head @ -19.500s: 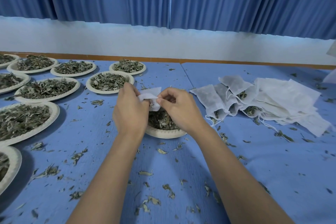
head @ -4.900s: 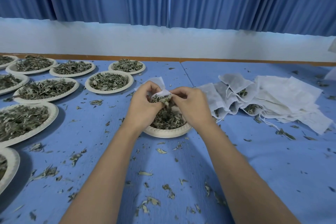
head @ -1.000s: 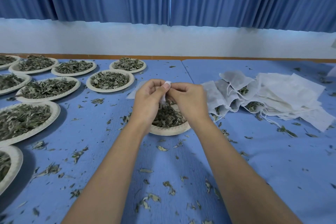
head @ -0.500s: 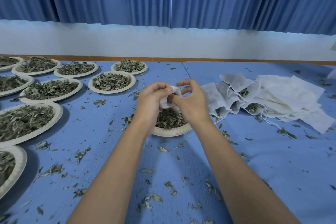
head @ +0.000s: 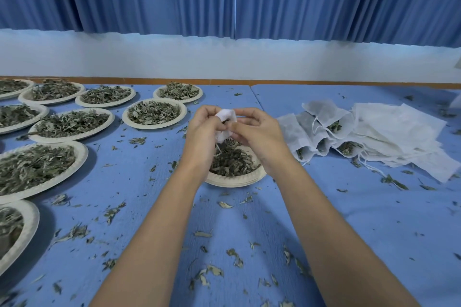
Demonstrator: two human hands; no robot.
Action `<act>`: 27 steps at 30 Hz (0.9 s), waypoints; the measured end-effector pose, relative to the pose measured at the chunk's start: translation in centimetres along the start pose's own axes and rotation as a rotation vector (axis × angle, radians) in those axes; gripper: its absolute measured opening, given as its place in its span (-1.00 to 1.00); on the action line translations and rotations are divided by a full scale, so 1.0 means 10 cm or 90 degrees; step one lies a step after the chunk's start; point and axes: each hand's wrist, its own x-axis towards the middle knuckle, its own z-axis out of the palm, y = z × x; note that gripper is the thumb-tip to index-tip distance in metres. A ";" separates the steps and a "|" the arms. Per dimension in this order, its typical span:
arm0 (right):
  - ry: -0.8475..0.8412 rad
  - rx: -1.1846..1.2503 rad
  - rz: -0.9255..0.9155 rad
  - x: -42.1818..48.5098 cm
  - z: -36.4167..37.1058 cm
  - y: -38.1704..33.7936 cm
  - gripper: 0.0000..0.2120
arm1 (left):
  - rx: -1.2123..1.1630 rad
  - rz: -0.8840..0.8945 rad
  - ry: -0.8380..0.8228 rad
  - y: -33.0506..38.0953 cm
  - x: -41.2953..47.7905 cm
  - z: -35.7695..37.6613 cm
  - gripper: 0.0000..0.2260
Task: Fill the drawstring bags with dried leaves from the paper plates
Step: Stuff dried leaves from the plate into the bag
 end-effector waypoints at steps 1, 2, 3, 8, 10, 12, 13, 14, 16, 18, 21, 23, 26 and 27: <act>-0.016 0.010 0.003 0.00 -0.01 0.00 -0.86 | 0.010 0.003 0.010 0.00 0.01 -0.02 -0.77; -0.018 0.007 0.003 0.00 0.00 0.00 -0.87 | 0.022 0.009 0.014 0.00 0.01 -0.04 -0.74; -0.016 0.002 0.005 0.00 0.00 0.01 -0.89 | 0.043 0.017 0.015 0.00 0.00 -0.05 -0.72; -0.041 -0.006 0.054 0.00 0.03 0.01 -0.89 | 0.157 0.057 0.000 -0.01 -0.01 -0.10 -0.72; -0.051 0.018 0.057 0.00 0.03 0.02 -0.85 | 0.203 0.080 0.006 0.00 0.00 -0.11 -0.70; -0.048 0.051 0.047 0.00 0.04 0.02 -0.84 | 0.257 0.104 0.027 0.00 -0.02 -0.11 -0.69; -0.042 0.059 0.040 0.00 0.05 0.03 -0.84 | 0.277 0.115 0.045 0.00 -0.02 -0.11 -0.69; -0.033 0.054 0.028 0.00 0.08 0.04 -0.84 | 0.293 0.124 0.069 0.00 -0.03 -0.11 -0.69; 0.016 -0.030 -0.025 0.00 0.13 0.08 -0.82 | 0.327 0.139 0.114 0.00 -0.01 -0.11 -0.73; 0.088 -0.177 -0.112 0.01 0.16 0.12 -0.79 | 0.356 0.122 0.128 0.00 0.01 -0.10 -0.81; 0.070 -0.204 -0.176 0.00 0.17 0.14 -0.79 | 0.392 0.096 0.123 -0.03 0.03 -0.13 -0.86; 0.006 -0.148 -0.130 -0.01 0.15 0.11 -0.76 | 0.411 0.103 0.137 -0.06 0.02 -0.17 -0.86; -0.058 -0.226 -0.045 0.01 0.03 0.04 -0.57 | 0.380 0.074 0.165 -0.06 0.04 -0.24 -0.83; -0.097 -0.298 -0.012 0.02 -0.03 0.02 -0.54 | 0.360 0.059 0.177 -0.06 0.06 -0.25 -0.81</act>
